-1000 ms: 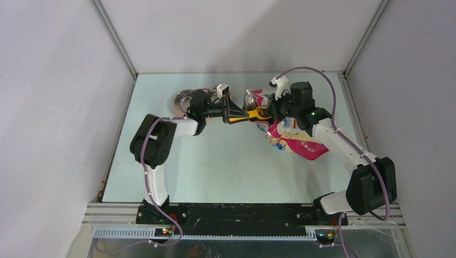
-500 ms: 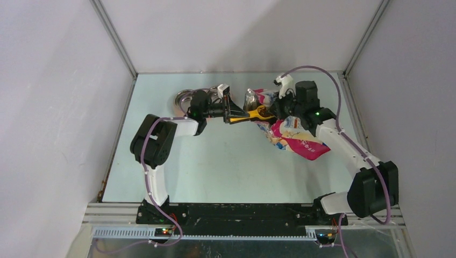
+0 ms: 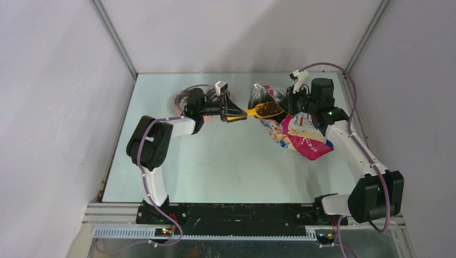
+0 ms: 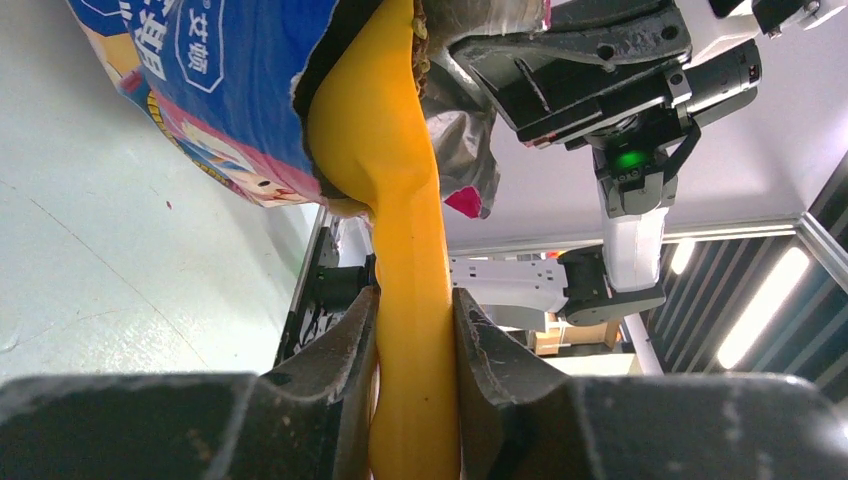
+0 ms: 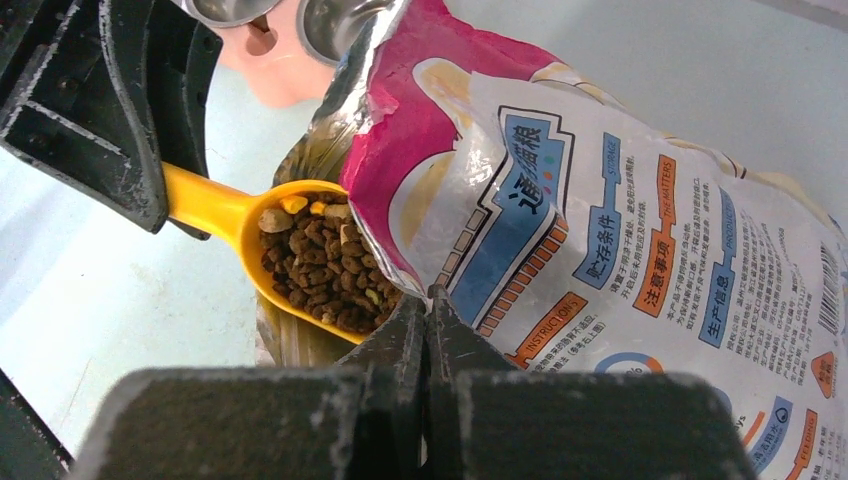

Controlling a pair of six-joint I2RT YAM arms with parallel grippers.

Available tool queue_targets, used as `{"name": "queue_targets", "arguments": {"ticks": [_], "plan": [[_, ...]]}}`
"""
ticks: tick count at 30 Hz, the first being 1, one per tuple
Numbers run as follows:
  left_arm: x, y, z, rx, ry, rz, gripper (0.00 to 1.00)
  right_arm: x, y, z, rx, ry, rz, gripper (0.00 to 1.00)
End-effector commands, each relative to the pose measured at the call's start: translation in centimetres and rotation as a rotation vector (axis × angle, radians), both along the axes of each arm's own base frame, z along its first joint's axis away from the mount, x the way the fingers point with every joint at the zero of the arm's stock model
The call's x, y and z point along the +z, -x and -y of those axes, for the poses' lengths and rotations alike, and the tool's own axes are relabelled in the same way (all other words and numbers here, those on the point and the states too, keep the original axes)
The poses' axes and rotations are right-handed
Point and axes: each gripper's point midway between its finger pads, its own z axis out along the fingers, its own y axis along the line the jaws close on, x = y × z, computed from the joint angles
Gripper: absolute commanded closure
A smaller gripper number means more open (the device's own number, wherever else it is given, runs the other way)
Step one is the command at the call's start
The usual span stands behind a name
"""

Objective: Serve the pet food
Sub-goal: Collect the pet food from the pet food bag.

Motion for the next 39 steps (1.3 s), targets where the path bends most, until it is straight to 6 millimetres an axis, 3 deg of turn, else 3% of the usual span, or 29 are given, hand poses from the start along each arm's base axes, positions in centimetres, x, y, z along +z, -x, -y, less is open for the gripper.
{"name": "queue_targets", "arguments": {"ticks": [1,13,20,24,28,32,34,36,39], "plan": [[3.6,1.3,0.0,-0.044,0.054,0.137,1.00,-0.5,-1.5,0.8,-0.068,0.030,0.015,1.00],[4.2,2.9,1.8,-0.124,0.096,0.129,1.00,-3.1,-0.7,-3.3,0.025,0.106,-0.007,1.00],[1.9,2.3,2.4,-0.092,0.011,0.117,1.00,-3.5,-0.1,-4.7,0.069,0.121,-0.005,1.00],[2.2,2.1,2.4,-0.087,0.013,0.128,1.00,-3.1,-0.3,-4.3,0.049,0.143,0.020,1.00],[2.2,1.7,2.2,-0.076,0.012,0.123,1.00,-1.5,-1.1,-2.3,-0.030,0.144,0.062,1.00],[1.2,1.2,1.9,-0.057,-0.039,0.113,1.00,0.0,-1.4,-0.3,-0.084,0.113,0.078,1.00],[0.8,1.2,1.8,-0.053,-0.065,0.128,1.00,0.4,-0.9,-0.3,-0.064,0.084,0.072,1.00],[1.2,1.4,1.7,-0.065,-0.048,0.140,1.00,0.8,-0.7,-0.3,-0.045,0.060,0.069,1.00],[4.2,1.2,1.0,-0.058,0.060,0.154,1.00,0.9,-0.3,-0.4,-0.005,0.018,0.051,1.00]]}}
